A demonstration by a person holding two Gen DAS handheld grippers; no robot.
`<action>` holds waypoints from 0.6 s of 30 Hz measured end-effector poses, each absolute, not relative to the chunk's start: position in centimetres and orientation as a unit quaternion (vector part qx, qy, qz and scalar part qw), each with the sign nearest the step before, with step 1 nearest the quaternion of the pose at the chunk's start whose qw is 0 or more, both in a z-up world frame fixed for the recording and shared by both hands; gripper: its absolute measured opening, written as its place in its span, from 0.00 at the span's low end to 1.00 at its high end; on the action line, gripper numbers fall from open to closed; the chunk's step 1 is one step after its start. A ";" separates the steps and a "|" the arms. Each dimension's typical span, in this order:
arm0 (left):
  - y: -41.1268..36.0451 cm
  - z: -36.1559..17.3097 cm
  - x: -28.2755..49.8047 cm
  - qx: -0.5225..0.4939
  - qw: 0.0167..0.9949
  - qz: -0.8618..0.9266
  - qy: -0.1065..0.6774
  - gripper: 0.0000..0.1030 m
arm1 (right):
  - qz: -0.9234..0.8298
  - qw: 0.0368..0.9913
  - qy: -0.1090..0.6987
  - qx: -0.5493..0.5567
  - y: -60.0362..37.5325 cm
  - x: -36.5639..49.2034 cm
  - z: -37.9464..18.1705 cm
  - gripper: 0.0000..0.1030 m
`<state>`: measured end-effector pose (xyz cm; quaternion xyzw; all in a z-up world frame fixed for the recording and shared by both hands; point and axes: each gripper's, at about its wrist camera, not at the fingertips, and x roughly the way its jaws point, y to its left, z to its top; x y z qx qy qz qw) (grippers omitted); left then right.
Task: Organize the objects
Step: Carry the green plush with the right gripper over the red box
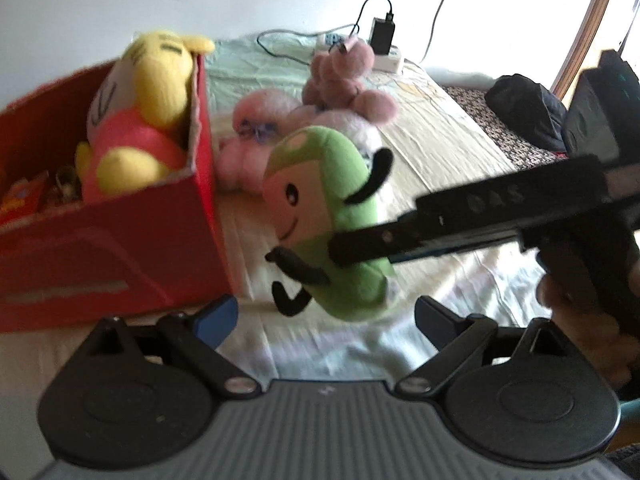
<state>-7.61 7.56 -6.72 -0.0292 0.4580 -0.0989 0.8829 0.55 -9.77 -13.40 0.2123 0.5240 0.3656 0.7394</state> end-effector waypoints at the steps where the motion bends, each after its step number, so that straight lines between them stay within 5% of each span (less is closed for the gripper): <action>1: 7.6 -6.9 -7.7 -0.032 0.881 -0.100 0.461 0.91 | 0.365 0.733 0.531 0.217 -10.0 0.3 -13.6 0.46; 18: 6.6 -9.3 -5.5 -0.096 0.862 -0.112 0.485 0.78 | 0.353 0.707 0.555 0.260 -11.8 0.9 -14.6 0.59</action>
